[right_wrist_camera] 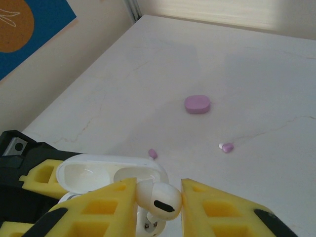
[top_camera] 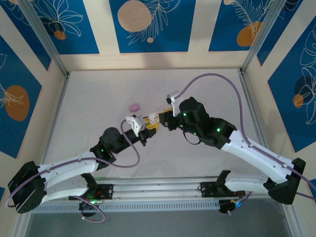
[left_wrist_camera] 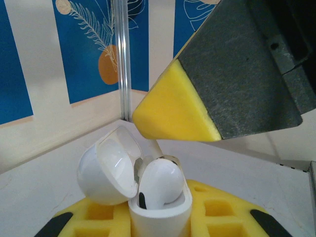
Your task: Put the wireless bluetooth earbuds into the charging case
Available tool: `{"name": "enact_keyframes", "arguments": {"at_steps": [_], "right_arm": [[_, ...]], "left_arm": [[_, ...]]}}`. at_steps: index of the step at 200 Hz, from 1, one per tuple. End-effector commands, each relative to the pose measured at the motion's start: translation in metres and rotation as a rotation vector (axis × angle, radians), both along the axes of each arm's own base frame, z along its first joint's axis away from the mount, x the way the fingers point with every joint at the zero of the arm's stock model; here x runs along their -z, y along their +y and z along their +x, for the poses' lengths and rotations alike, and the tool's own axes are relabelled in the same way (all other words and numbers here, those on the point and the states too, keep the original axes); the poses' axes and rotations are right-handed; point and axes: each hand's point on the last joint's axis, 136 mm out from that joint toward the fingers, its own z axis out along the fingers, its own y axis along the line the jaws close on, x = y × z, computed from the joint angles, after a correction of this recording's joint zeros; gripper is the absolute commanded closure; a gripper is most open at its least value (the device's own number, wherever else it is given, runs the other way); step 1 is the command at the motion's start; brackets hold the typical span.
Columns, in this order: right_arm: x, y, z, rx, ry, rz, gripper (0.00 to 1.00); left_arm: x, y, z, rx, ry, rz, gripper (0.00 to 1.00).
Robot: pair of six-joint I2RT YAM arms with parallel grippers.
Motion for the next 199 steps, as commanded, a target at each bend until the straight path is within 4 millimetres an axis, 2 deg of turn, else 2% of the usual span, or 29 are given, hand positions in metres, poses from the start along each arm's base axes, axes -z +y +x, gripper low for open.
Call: {"name": "enact_keyframes", "arguments": {"at_steps": [1, 53, 84, 134, 199], "right_arm": [[-0.002, 0.005, -0.002, -0.032, -0.03, 0.005, 0.73], [0.013, 0.012, -0.008, -0.108, -0.029, -0.062, 0.74], [0.021, 0.009, -0.009, -0.11, -0.04, -0.11, 0.74], [0.018, 0.017, -0.024, -0.204, -0.032, -0.081, 0.71], [0.015, 0.011, -0.023, -0.175, -0.013, -0.054, 0.66]], "left_arm": [[-0.028, 0.0, -0.004, 0.026, -0.04, -0.08, 0.84], [-0.035, 0.005, -0.004, 0.01, -0.042, -0.119, 0.84], [-0.037, 0.007, -0.003, 0.001, -0.047, -0.128, 0.84], [-0.038, 0.008, -0.003, -0.006, -0.048, -0.136, 0.85], [-0.038, 0.008, -0.004, -0.002, -0.05, -0.135, 0.85]]}}
